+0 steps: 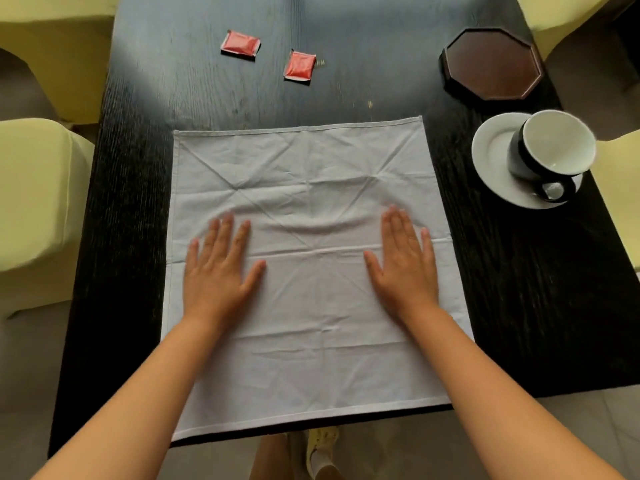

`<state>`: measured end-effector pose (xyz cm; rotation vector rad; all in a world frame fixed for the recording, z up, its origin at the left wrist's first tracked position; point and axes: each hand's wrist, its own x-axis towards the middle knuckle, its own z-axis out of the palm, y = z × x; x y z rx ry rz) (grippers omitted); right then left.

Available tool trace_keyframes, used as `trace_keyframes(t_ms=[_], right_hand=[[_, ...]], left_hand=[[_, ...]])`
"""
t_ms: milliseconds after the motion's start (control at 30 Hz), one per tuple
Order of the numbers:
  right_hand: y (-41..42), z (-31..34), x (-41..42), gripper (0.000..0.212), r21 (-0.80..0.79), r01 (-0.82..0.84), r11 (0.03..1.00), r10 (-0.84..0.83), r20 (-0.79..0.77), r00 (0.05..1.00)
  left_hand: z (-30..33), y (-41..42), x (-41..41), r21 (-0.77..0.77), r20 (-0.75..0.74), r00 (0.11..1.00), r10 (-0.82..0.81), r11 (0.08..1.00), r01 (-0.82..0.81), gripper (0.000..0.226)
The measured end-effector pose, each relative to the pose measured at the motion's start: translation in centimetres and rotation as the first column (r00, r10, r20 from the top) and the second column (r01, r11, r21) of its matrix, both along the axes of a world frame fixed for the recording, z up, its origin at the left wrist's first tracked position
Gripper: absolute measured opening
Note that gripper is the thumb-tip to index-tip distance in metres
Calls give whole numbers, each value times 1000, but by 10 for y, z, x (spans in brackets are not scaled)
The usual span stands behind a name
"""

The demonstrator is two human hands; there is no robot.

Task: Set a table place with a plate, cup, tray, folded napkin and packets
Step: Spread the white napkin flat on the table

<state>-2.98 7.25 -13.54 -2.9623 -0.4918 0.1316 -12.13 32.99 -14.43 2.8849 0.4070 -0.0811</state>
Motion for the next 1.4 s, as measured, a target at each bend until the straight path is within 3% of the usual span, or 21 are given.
trace_keyframes(t_ms=[133, 200, 233, 300, 367, 533, 733, 833, 1000, 1133, 1233, 1400], right_hand=[[7, 0, 15, 78, -4, 291, 957, -291, 19, 957], [22, 1, 13, 74, 52, 337, 940, -339, 36, 940], [30, 2, 10, 70, 81, 254, 964, -258, 47, 965], [42, 0, 4, 62, 76, -67, 995, 61, 78, 995], [50, 0, 7, 57, 37, -286, 958, 282, 77, 956], [66, 1, 50, 60, -15, -333, 943, 332, -26, 943], [81, 3, 109, 68, -18, -273, 962, 272, -32, 962], [79, 1, 129, 61, -4, -181, 984, 181, -34, 983], [73, -2, 148, 67, 11, 4, 1000, -4, -19, 1000], [54, -2, 165, 70, 27, 142, 989, -143, 14, 990], [37, 0, 176, 67, 10, 134, 991, -134, 26, 991], [23, 2, 164, 64, -31, 75, 997, -74, 16, 997]], left_hand=[[0, 4, 10, -9, -7, 949, 315, 949, -315, 77], [2, -8, 18, -39, 19, 926, 376, 926, -375, 75], [2, -15, 20, -42, 49, 953, 300, 954, -298, 73], [-1, -26, 25, 10, 97, 995, -16, 1000, 15, 67], [-7, -30, 35, 85, 101, 960, -262, 963, 254, 61], [-9, -18, 83, 68, 64, 940, -334, 942, 330, 64], [-3, 3, 137, 59, 55, 968, -246, 968, 243, 72], [-2, 17, 150, 51, 43, 980, -196, 980, 193, 73], [-4, 45, 157, 41, 34, 984, -172, 984, 171, 75], [-4, 79, 146, 47, 38, 999, -30, 998, 28, 74], [-3, 99, 132, 66, 15, 994, 106, 992, -107, 70], [-2, 94, 119, 95, -18, 979, 203, 975, -200, 65]])
